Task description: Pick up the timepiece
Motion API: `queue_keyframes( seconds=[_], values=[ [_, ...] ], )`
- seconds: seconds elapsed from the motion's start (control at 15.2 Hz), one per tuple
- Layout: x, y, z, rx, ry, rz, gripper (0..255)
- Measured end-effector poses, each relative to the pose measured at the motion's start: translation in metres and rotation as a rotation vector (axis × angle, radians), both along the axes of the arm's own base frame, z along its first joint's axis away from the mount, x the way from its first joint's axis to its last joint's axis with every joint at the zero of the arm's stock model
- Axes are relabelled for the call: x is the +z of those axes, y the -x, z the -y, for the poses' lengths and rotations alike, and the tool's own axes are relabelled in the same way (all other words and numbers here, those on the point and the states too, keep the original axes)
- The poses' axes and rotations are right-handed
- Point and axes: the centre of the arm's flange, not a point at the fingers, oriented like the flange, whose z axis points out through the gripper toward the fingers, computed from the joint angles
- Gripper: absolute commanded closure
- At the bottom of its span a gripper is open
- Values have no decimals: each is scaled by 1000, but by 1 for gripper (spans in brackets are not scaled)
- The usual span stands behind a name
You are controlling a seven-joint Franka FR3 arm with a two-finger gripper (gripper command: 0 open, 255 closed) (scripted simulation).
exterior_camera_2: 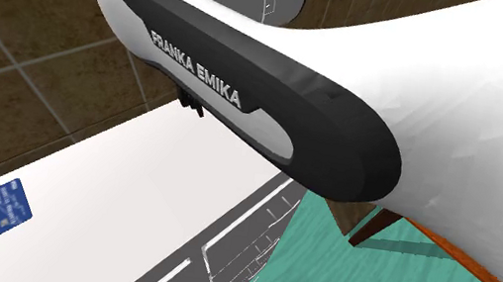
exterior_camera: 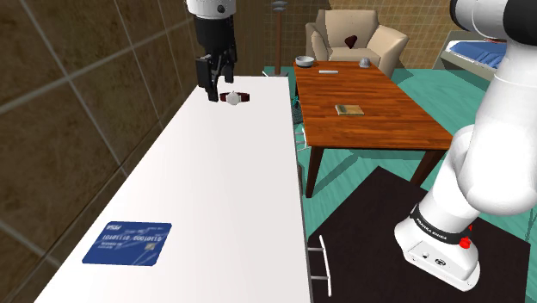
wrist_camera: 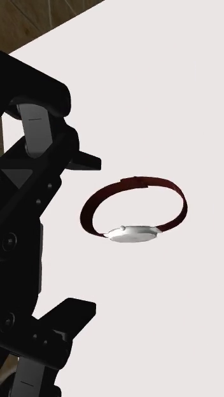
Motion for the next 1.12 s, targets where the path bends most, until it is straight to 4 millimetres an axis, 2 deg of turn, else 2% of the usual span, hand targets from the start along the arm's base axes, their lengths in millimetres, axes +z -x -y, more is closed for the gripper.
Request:
queue_keyframes(
  seconds=[0.07,0.13,0.79,1.12],
  values=[
    [-2,0,0,0,0,0,0],
    [-3,0,-1,0,0,0,255],
    [-4,0,-1,0,0,0,255],
    [18,-1,-1,0,-1,1,255]
  ],
)
